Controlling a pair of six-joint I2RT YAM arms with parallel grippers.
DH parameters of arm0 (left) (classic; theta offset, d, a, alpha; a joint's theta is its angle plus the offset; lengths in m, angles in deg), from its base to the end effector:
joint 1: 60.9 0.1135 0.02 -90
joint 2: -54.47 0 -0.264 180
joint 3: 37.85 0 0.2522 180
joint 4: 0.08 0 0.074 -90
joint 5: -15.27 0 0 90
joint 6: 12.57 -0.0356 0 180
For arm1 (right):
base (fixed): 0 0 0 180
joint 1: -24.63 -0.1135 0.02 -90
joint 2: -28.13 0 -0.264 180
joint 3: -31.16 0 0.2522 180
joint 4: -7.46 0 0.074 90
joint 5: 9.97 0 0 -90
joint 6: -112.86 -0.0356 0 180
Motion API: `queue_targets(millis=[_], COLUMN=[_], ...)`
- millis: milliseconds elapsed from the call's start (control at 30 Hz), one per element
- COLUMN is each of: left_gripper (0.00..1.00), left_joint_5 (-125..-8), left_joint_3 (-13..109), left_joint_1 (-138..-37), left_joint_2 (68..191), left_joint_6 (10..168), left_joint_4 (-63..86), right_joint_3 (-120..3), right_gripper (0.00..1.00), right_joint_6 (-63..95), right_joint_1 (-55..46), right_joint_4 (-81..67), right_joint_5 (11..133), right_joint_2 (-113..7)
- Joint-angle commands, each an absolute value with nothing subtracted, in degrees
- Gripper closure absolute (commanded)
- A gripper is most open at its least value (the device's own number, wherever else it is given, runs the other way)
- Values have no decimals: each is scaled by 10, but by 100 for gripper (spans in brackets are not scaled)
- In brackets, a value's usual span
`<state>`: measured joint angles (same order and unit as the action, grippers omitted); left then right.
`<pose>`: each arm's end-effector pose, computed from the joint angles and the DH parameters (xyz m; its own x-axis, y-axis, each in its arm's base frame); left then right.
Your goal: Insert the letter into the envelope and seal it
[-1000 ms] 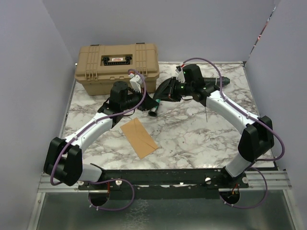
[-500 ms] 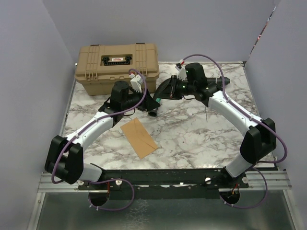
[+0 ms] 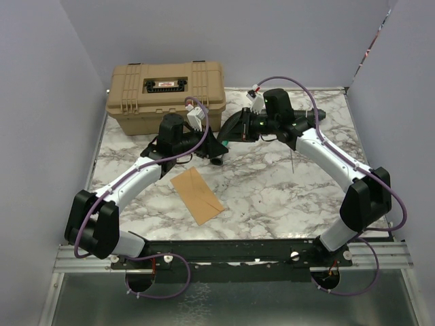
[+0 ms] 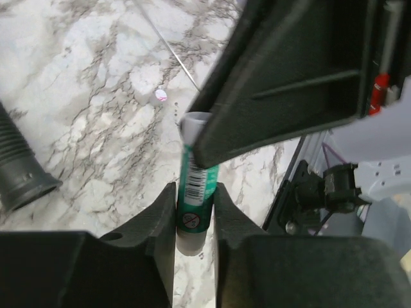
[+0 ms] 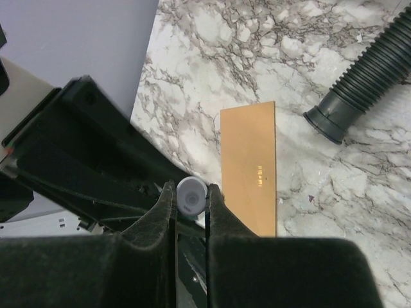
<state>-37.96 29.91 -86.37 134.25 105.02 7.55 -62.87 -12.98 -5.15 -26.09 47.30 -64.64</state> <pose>0.2765 -0.1553 0.2863 -0.6643 -0.0945 -0.7414 0.6158 0.4931 -0.6146 0.3140 0.2019 0.3272 -0.8528 0.0795 -0.5162 -0.3888 0.5632 0.7291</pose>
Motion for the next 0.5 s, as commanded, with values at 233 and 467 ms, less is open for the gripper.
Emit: queue_targets(millis=[233, 467], left_gripper=[100, 100], left_joint_5=[-259, -195], left_joint_3=[293, 287], left_joint_1=[-860, -860], left_joint_2=[1304, 1243], left_joint_6=[1059, 1058], left_joint_4=[18, -11], right_joint_3=[-560, -529], right_gripper=[100, 99], right_joint_6=[-57, -69], right_joint_1=[-37, -35], right_joint_4=[-57, 110], right_joint_5=[243, 88], right_joint_2=[-594, -566])
